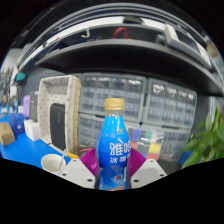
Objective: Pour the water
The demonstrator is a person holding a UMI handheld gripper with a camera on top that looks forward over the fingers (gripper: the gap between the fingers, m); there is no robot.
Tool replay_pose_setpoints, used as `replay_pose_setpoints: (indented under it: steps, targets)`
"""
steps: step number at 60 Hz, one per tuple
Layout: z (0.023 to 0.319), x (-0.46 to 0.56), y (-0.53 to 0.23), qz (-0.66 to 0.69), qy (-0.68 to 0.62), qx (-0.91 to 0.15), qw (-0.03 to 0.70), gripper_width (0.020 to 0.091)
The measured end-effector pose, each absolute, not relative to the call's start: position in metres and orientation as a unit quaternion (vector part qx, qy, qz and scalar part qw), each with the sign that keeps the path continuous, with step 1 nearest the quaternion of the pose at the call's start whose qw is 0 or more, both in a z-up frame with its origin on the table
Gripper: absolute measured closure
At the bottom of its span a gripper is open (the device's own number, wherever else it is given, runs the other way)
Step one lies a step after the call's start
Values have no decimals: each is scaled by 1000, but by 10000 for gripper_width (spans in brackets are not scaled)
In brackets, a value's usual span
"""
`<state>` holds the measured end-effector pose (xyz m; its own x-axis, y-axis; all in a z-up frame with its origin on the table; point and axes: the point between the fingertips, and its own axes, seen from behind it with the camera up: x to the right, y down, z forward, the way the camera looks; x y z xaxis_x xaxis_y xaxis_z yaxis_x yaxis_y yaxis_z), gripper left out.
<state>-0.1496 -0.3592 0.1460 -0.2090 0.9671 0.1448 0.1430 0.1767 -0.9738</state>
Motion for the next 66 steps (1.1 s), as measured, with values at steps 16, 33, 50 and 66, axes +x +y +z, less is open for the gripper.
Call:
replay_pose_setpoints:
  steps: [16, 33, 50, 66]
  targets:
    - [87, -145, -355, 469, -614, -476, 421, 746]
    - [91, -142, -347, 502, -579, -480, 426, 619]
    - [92, -111, -352, 498, -583, -501, 402, 255]
    - [99, -31, -337, 468, -562, -543, 413, 248]
